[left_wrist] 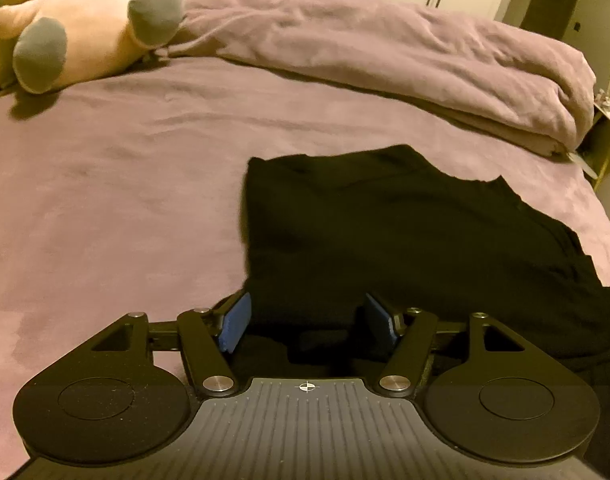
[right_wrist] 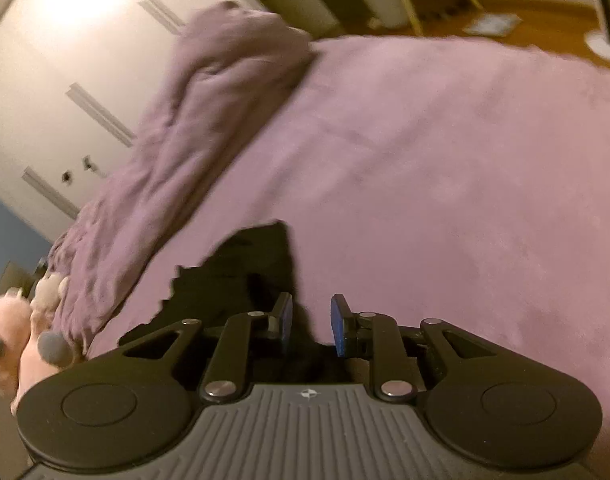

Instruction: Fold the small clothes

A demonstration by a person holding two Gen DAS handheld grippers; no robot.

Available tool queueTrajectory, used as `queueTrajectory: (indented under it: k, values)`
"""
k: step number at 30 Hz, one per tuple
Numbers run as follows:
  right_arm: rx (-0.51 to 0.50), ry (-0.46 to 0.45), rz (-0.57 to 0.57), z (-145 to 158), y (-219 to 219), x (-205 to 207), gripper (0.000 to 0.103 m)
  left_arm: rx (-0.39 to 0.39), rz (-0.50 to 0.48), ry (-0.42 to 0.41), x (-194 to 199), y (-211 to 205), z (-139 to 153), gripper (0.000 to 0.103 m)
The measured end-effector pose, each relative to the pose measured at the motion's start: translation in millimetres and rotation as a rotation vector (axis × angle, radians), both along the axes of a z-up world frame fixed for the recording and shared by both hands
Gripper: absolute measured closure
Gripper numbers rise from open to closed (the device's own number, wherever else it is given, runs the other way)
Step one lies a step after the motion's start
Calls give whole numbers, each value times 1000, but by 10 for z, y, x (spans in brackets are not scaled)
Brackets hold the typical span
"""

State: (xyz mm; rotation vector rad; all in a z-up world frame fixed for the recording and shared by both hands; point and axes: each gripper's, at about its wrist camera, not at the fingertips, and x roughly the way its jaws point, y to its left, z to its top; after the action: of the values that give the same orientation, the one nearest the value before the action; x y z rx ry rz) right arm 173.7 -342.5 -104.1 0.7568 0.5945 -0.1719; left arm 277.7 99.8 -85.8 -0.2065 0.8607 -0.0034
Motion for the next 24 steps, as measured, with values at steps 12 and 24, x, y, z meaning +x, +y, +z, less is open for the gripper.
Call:
queueTrajectory:
  k: [12, 24]
  values:
    - [-303, 107, 284, -119, 582, 404, 95, 140, -74, 6, -83, -108, -139, 29]
    - [-229, 162, 399, 225, 529, -1030, 56, 98, -49, 64, -1561, 381, 8, 25]
